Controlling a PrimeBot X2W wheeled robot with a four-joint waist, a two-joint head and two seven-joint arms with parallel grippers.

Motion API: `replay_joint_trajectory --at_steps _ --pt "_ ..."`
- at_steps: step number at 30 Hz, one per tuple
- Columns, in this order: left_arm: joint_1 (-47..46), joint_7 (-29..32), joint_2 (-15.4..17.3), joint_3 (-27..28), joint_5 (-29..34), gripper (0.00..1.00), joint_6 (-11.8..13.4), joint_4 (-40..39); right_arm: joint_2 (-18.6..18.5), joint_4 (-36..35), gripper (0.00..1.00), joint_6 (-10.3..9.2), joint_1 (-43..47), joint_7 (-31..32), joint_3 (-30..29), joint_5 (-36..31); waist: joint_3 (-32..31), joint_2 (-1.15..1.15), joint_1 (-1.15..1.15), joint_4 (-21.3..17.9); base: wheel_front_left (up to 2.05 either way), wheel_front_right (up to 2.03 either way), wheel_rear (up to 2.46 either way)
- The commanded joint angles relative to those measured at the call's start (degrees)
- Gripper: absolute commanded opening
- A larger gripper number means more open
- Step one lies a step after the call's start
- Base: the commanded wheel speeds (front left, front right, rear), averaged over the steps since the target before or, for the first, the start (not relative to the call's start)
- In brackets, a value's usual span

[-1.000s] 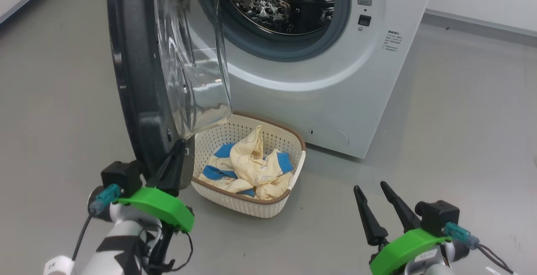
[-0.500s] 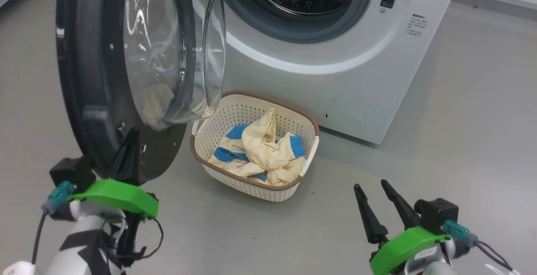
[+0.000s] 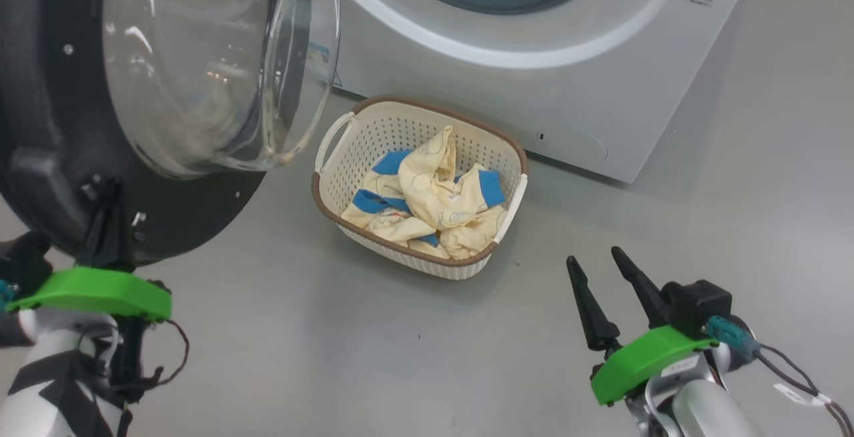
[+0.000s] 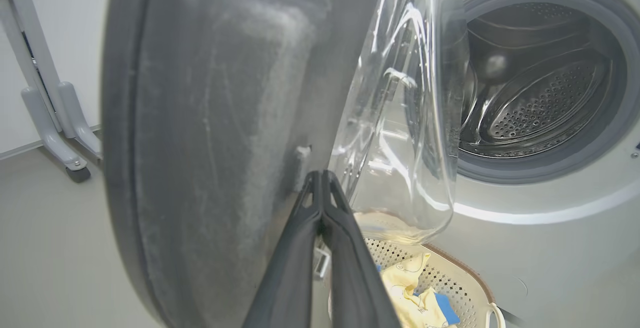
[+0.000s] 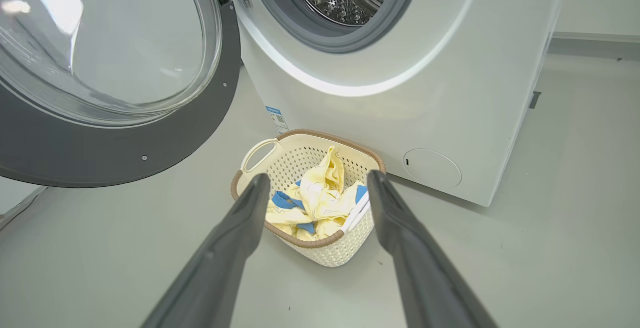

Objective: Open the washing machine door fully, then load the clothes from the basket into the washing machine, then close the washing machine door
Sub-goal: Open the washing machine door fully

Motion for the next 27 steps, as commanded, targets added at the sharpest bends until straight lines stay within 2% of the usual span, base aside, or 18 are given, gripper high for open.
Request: replay_joint_trajectory --at_steps 1,14,27 --pt "-2.9 -0.8 3.6 3.7 -0.7 0.0 0.4 -1.0 0.1 -1.7 1.0 0.02 -2.3 -0.5 1.0 -0.6 1.3 0.0 -0.01 0.3 0.0 0.0 0.0" --pt "-7.7 -0.8 8.0 11.6 -1.3 0.0 -1.4 4.2 0.1 -5.2 1.0 0.02 -4.1 3.4 -1.3 -6.0 9.7 0.0 -0.01 0.6 0.0 0.0 0.0" --pt "-15.7 -0.8 12.8 17.4 -0.7 0.0 -3.2 14.3 -0.4 -13.7 1.0 0.02 -2.4 8.5 -7.0 -10.8 16.3 0.0 -0.01 1.7 0.0 0.0 0.0"
